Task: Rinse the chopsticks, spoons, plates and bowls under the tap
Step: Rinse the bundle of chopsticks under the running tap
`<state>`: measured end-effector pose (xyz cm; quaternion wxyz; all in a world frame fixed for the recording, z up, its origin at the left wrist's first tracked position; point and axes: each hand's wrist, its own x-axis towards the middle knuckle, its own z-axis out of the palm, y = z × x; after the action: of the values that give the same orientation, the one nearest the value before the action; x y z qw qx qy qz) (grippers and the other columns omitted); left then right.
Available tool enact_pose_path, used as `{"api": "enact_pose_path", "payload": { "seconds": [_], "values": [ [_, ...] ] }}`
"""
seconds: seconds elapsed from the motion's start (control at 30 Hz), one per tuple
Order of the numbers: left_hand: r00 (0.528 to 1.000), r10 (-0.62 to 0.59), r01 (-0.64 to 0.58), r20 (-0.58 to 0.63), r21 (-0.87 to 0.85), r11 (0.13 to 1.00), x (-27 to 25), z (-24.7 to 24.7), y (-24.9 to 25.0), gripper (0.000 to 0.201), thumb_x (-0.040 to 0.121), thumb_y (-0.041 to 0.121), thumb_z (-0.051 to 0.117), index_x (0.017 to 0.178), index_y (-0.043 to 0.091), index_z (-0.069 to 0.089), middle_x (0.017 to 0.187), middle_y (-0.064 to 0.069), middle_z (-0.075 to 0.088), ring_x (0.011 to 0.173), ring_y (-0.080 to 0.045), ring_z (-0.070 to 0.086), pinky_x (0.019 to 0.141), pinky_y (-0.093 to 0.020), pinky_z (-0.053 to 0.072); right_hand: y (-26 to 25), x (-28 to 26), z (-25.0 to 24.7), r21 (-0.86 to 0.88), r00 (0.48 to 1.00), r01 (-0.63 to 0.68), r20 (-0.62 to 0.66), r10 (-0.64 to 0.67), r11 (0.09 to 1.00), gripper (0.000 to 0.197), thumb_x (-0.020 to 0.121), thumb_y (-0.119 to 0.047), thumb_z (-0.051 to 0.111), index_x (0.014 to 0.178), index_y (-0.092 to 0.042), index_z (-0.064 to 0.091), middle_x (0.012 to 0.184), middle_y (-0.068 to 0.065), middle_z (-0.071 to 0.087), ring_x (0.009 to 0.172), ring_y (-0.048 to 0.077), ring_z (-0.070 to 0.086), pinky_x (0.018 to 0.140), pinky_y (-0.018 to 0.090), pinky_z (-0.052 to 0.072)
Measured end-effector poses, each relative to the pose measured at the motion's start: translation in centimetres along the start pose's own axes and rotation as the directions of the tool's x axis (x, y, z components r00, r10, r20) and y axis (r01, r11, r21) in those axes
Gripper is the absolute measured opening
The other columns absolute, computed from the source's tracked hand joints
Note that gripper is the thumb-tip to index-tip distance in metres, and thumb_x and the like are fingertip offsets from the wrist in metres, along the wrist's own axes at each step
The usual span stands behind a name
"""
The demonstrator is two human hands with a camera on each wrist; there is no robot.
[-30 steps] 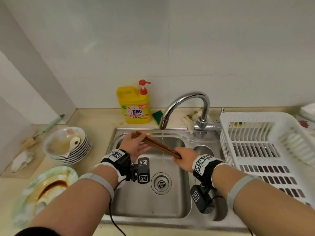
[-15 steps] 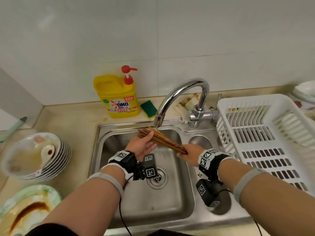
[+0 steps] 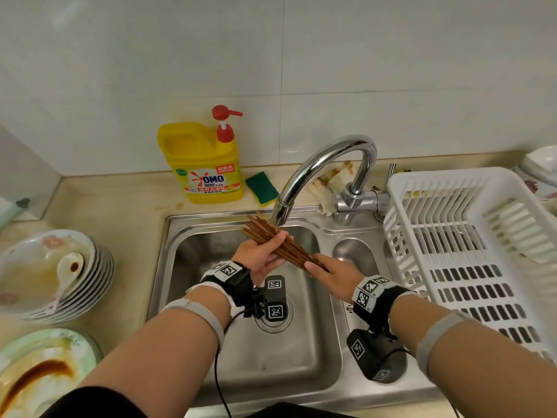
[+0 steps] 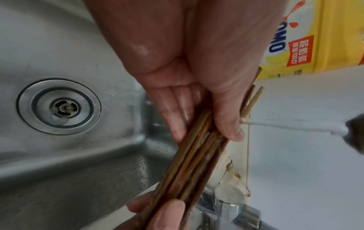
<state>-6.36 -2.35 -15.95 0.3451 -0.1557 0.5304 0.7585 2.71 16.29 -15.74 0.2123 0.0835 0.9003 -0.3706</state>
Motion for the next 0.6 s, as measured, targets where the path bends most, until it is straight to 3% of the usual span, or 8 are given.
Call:
{"api": "enact_pose_path", "payload": {
  "seconds": [0.07, 0.13, 0.27, 0.37, 0.43, 0.5, 0.6],
  "values": [
    [0.998, 0.003, -0.003, -0.063, 0.004, 1.000, 0.3, 0.1, -0.4, 0.026, 0.089, 0.017, 0.076, 0.108, 0.000, 0.069, 0.103, -0.018, 0.077, 0.092, -0.024, 0.077, 0.069, -0.028, 0.062, 0.5, 0.0, 0.2, 0.016, 1.000, -0.007, 0.008, 0.007, 1.000, 0.039, 0.106, -0.047, 0.042, 0.112, -0.013, 0.061, 0.065, -0.007, 0.054, 0.053, 0.003, 0.053, 0.057, 0.022, 0.045],
    [0.997, -0.008, 0.008, -0.074, 0.001, 1.000, 0.6, 0.2, -0.6, 0.024, 0.089, 0.016, 0.076, 0.105, -0.001, 0.069, 0.101, -0.020, 0.076, 0.087, -0.024, 0.077, 0.066, -0.028, 0.062, 0.9, 0.0, 0.3, 0.020, 1.000, -0.012, 0.018, 0.012, 1.000, 0.041, 0.107, -0.044, 0.040, 0.114, -0.009, 0.060, 0.063, -0.005, 0.054, 0.046, 0.002, 0.051, 0.050, 0.016, 0.041],
    [0.997, -0.074, 0.074, -0.025, -0.009, 0.997, 0.8, 0.6, -0.8, 0.017, 0.095, 0.013, 0.069, 0.103, -0.001, 0.068, 0.100, -0.017, 0.076, 0.087, -0.021, 0.075, 0.067, -0.028, 0.062, 1.7, -0.2, 0.0, 0.080, 0.999, -0.021, 0.034, 0.018, 0.997, 0.037, 0.108, -0.040, 0.042, 0.116, -0.008, 0.058, 0.074, 0.003, 0.058, 0.053, 0.008, 0.054, 0.049, 0.015, 0.042],
    [0.994, -0.107, 0.107, 0.012, 0.001, 0.994, 1.0, 0.6, -0.9, 0.026, 0.097, 0.012, 0.064, 0.118, -0.005, 0.064, 0.113, -0.020, 0.073, 0.098, -0.025, 0.072, 0.074, -0.030, 0.062, 1.8, -0.6, -0.4, 0.160, 0.996, -0.038, 0.083, 0.025, 0.986, 0.028, 0.108, -0.036, 0.044, 0.118, -0.014, 0.058, 0.079, 0.004, 0.063, 0.059, 0.018, 0.063, 0.052, 0.025, 0.052],
    [0.992, -0.120, 0.120, 0.030, 0.000, 0.993, 0.9, 0.7, -0.9, 0.035, 0.099, 0.011, 0.062, 0.128, -0.008, 0.060, 0.123, -0.023, 0.069, 0.111, -0.030, 0.069, 0.087, -0.035, 0.059, 1.9, -0.7, -0.6, 0.162, 0.995, -0.036, 0.103, 0.019, 0.986, 0.024, 0.108, -0.034, 0.044, 0.117, -0.016, 0.057, 0.080, 0.000, 0.066, 0.063, 0.018, 0.066, 0.057, 0.029, 0.056],
    [0.990, -0.132, 0.133, 0.051, -0.024, 0.991, 0.9, 0.8, -1.1, 0.038, 0.101, 0.012, 0.059, 0.133, -0.009, 0.056, 0.126, -0.021, 0.069, 0.119, -0.031, 0.066, 0.099, -0.041, 0.054, 1.9, -0.7, -0.6, 0.179, 0.992, -0.033, 0.129, 0.010, 0.983, 0.020, 0.108, -0.031, 0.044, 0.117, -0.017, 0.055, 0.083, 0.004, 0.068, 0.065, 0.021, 0.067, 0.060, 0.034, 0.058],
    [0.986, -0.130, 0.138, 0.102, -0.071, 0.988, 0.6, 1.1, -1.1, 0.036, 0.105, 0.012, 0.051, 0.133, -0.010, 0.054, 0.126, -0.020, 0.069, 0.120, -0.031, 0.066, 0.096, -0.039, 0.056, 1.8, -0.9, -0.5, 0.265, 0.982, -0.064, 0.188, 0.013, 0.962, 0.017, 0.109, -0.029, 0.041, 0.118, -0.017, 0.049, 0.086, 0.014, 0.070, 0.061, 0.023, 0.067, 0.056, 0.033, 0.057]
  ]
}}
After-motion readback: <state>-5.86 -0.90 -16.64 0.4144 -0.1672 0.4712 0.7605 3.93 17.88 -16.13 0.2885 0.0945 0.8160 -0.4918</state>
